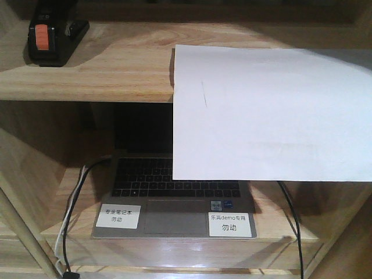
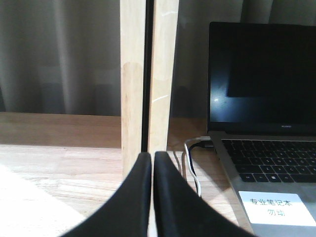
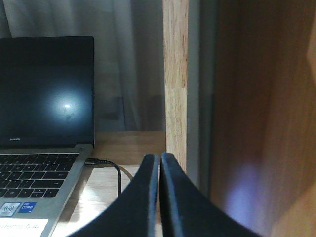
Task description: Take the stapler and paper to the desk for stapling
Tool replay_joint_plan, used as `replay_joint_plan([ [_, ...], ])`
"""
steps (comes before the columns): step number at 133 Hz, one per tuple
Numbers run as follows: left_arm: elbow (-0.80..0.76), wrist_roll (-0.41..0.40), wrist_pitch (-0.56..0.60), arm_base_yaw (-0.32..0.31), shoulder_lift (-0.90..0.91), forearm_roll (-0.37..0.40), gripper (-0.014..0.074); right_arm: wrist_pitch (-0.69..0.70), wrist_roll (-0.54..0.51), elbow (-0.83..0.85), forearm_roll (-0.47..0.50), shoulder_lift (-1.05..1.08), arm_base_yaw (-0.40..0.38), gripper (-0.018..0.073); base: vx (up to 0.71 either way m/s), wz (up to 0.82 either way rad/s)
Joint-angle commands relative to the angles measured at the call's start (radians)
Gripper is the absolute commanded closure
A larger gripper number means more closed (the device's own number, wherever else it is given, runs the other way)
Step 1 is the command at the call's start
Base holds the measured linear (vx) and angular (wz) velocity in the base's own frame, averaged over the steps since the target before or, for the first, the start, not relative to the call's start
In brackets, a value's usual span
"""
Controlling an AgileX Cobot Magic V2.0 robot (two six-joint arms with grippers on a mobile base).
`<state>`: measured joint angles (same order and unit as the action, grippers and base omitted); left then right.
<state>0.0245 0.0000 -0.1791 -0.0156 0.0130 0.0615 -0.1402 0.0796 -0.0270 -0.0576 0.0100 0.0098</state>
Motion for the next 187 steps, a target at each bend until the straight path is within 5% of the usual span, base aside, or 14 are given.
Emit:
replay_joint_plan([
  [1, 0.010, -0.007, 0.072, -0.002, 0.015, 0.009, 0.0603, 0.075, -0.009, -0.005, -0.007, 0.010, -0.001, 0.0565, 0.00, 0.00],
  [155, 0.010, -0.007, 0.074, -0.002, 0.015, 0.009, 0.0603, 0.088, -0.009, -0.005, -0.007, 0.010, -0.001, 0.0565, 0.00, 0.00],
  [187, 0.010, -0.009, 0.197, -0.002, 0.015, 0.012, 0.0603, 0.190, -0.009, -0.004, -0.005, 0.010, -0.001, 0.0565, 0.00, 0.00],
])
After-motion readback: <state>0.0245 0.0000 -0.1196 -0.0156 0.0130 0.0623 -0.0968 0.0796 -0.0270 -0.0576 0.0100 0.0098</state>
